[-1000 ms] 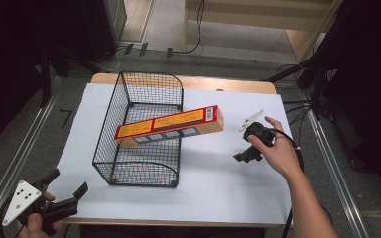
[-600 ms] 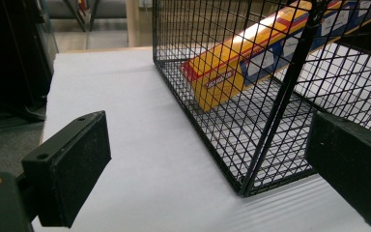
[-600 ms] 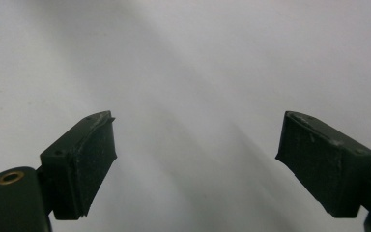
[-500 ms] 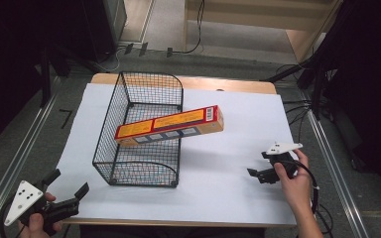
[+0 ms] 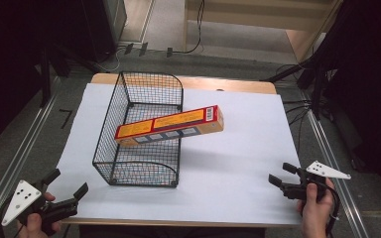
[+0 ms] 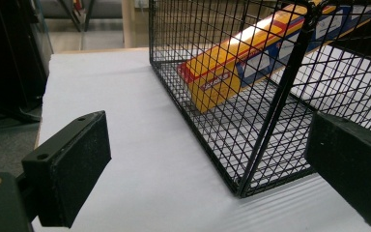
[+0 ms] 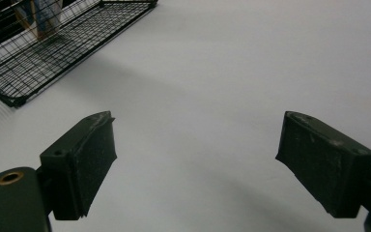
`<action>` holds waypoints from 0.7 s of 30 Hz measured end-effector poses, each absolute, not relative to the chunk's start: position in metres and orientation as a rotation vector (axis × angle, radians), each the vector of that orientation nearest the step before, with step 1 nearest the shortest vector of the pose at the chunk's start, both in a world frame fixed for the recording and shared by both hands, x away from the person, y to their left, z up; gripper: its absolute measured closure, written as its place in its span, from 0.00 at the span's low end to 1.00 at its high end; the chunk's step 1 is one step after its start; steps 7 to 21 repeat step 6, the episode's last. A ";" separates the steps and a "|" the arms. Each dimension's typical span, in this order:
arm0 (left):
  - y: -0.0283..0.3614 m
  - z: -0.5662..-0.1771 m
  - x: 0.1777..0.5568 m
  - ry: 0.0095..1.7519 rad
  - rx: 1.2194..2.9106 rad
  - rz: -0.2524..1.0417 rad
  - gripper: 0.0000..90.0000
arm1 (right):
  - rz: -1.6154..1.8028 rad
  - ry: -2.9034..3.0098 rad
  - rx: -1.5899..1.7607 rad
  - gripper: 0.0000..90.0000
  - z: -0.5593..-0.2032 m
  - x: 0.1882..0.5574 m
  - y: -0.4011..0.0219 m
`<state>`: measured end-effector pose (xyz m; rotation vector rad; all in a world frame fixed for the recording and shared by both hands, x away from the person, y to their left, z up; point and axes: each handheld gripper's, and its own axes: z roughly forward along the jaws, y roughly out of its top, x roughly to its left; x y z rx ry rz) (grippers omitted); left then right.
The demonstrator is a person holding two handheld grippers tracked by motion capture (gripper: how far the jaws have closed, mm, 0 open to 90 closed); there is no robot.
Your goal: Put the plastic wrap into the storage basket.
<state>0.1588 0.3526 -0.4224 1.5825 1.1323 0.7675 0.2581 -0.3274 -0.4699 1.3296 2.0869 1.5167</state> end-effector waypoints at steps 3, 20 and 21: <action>0.351 -0.422 0.160 1.128 1.586 0.769 0.03 | 1.563 2.036 1.356 0.15 -0.472 0.259 -0.334; 0.350 -0.422 0.160 1.125 1.590 0.769 0.03 | 1.572 2.024 1.376 0.15 -0.473 0.261 -0.334; 0.350 -0.422 0.160 1.125 1.590 0.769 0.03 | 1.572 2.024 1.376 0.15 -0.473 0.261 -0.334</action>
